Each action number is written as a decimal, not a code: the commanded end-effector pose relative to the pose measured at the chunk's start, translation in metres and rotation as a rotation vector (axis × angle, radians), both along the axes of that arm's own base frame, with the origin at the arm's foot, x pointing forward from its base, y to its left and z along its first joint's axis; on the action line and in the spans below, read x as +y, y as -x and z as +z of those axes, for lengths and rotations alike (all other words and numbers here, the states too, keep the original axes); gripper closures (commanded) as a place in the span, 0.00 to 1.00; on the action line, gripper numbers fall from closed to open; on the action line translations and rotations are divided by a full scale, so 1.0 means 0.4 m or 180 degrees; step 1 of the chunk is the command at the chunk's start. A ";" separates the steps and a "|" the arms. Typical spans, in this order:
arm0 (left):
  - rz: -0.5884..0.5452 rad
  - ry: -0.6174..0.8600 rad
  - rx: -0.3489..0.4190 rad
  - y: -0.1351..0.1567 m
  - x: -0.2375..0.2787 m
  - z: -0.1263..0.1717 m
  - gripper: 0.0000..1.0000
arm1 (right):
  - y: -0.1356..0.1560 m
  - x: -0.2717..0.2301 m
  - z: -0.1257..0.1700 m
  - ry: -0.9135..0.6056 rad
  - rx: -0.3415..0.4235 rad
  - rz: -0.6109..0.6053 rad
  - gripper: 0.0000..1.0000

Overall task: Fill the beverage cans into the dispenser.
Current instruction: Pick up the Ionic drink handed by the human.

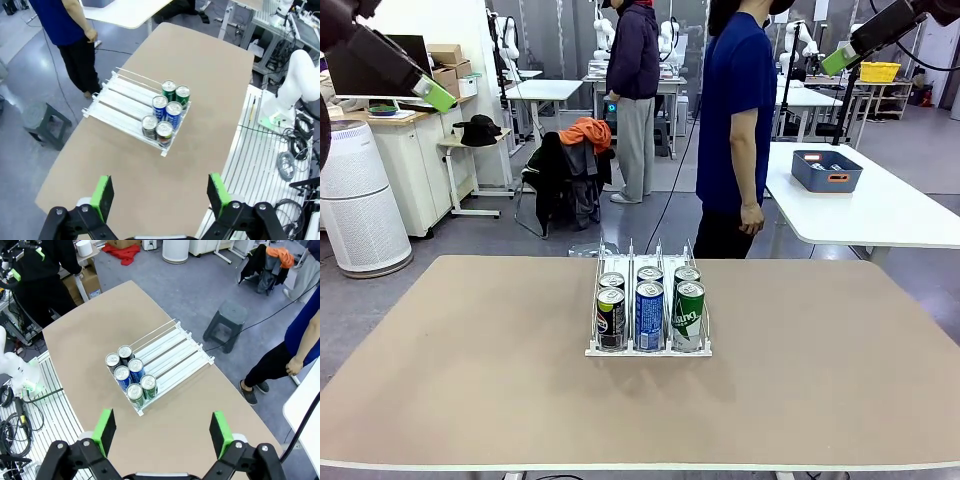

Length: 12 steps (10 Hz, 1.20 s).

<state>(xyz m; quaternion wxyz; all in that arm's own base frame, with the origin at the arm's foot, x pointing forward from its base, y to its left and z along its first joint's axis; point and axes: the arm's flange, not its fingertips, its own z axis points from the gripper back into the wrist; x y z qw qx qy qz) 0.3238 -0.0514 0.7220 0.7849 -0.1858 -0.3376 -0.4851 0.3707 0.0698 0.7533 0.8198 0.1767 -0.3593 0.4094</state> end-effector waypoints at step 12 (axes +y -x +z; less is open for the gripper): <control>-0.0138 0.0045 -0.0008 -0.002 -0.008 0.087 0.00 | -0.002 0.001 0.002 -0.0008 0.0016 -0.0024 0.00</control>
